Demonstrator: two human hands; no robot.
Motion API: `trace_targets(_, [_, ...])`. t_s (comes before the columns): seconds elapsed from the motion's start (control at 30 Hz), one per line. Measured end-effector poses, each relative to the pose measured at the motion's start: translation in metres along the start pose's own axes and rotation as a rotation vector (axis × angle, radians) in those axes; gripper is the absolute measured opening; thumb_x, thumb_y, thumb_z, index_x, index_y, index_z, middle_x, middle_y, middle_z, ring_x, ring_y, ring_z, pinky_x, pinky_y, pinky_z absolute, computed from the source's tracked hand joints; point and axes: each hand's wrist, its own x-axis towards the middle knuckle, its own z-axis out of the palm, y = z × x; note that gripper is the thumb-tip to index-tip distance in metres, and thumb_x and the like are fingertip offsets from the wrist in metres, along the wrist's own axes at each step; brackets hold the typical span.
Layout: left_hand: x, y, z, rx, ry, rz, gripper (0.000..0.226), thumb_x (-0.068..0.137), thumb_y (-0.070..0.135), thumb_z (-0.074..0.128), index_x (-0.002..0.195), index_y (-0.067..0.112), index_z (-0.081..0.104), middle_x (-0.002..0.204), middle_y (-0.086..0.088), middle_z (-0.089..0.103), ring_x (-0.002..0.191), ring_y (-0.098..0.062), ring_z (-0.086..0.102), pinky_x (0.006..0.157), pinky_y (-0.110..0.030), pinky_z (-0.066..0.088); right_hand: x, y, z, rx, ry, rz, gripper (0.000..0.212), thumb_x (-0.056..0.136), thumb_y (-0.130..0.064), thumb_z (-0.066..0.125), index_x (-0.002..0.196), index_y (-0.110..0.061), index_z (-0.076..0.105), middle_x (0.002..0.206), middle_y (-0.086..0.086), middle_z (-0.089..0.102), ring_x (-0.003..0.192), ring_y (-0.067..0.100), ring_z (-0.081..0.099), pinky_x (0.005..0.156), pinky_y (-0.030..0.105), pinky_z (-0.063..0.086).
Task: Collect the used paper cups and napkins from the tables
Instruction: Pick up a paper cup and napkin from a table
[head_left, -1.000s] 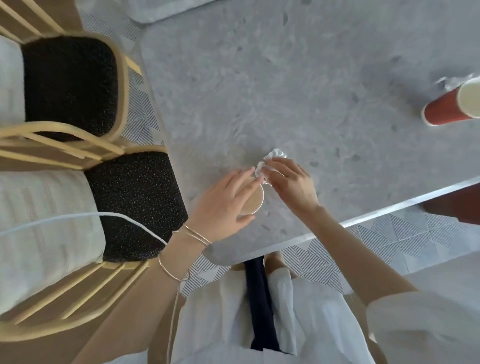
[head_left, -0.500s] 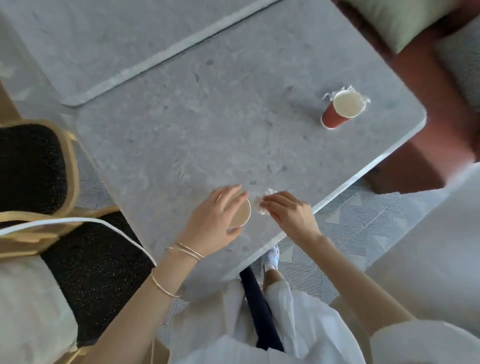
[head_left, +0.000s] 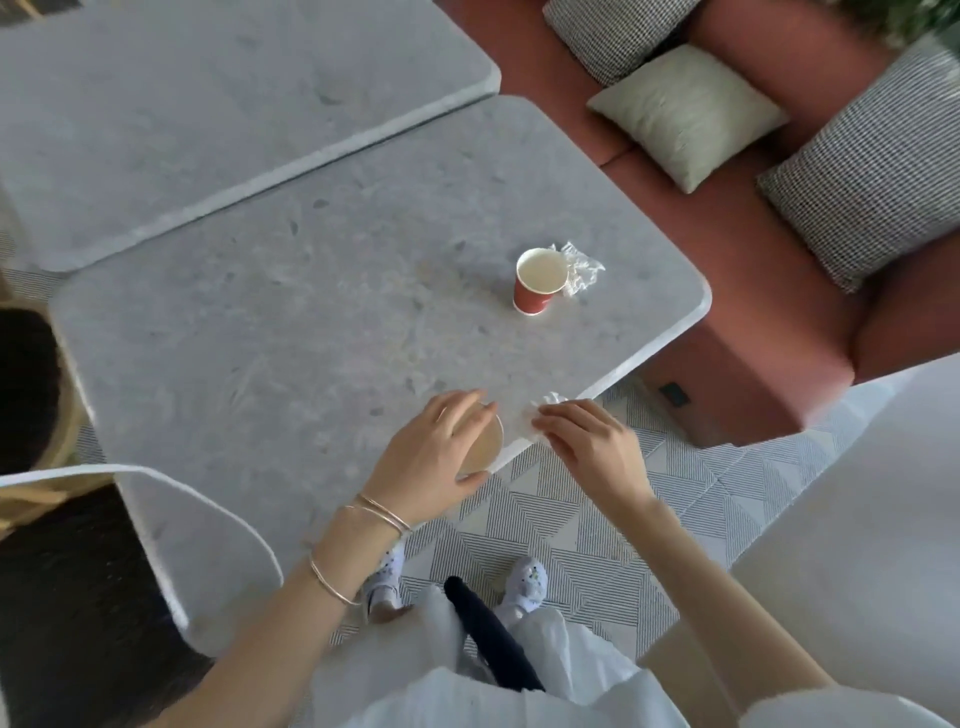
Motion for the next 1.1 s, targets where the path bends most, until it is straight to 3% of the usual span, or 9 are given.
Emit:
trace_targets(0.37, [0.07,0.069,0.017,0.015,0.059,-0.071,0.072,0.077,0.035,0.07,0.139,0.015,0.038,0.144,-0.006,0.038,0.131,-0.023,0.034,0.091,-0.037,0.049,0.005,0.098,-0.057,-0.008,0.05,-0.079,0.017,0.074,-0.003,0.075,0.086,-0.015,0.073,0.094,-0.004,0.072,0.087,0.017,0.066,0.058,0.029,0.056])
trace_targets(0.67, [0.152,0.045,-0.005,0.013,0.138,-0.068,0.071,0.072,0.026,0.074,0.134,0.01,0.045,0.138,-0.009,0.045,0.121,-0.03,0.045,0.085,-0.044,0.052,0.075,0.148,-0.057,0.0,0.052,-0.077,0.016,0.075,-0.003,0.075,0.086,-0.015,0.074,0.093,-0.005,0.072,0.087,0.017,0.066,0.056,0.028,0.056])
trace_targets(0.8, [0.189,0.031,-0.022,-0.017,0.237,-0.056,0.07,0.069,0.026,0.077,0.131,0.011,0.049,0.134,-0.009,0.05,0.117,-0.029,0.051,0.088,-0.037,0.049,0.117,0.166,-0.053,0.005,0.027,-0.081,0.012,0.077,-0.004,0.073,0.086,-0.013,0.074,0.092,-0.001,0.072,0.087,0.02,0.067,0.053,0.033,0.056])
trace_targets(0.93, [0.216,0.013,-0.029,-0.028,0.246,-0.049,0.07,0.07,0.025,0.076,0.132,0.01,0.048,0.134,-0.009,0.05,0.118,-0.029,0.049,0.095,-0.036,0.045,0.147,0.176,-0.044,0.015,0.023,-0.097,0.011,0.079,-0.006,0.072,0.086,-0.014,0.074,0.092,-0.002,0.072,0.088,0.019,0.067,0.051,0.032,0.055])
trace_targets(1.1, [0.237,0.001,-0.017,-0.056,0.18,-0.105,0.071,0.069,0.024,0.077,0.132,0.009,0.048,0.135,-0.01,0.049,0.119,-0.03,0.049,0.092,-0.04,0.049,0.17,0.192,-0.028,0.029,-0.038,-0.105,0.014,0.077,-0.005,0.073,0.087,-0.015,0.074,0.094,-0.003,0.072,0.089,0.019,0.067,0.052,0.032,0.055])
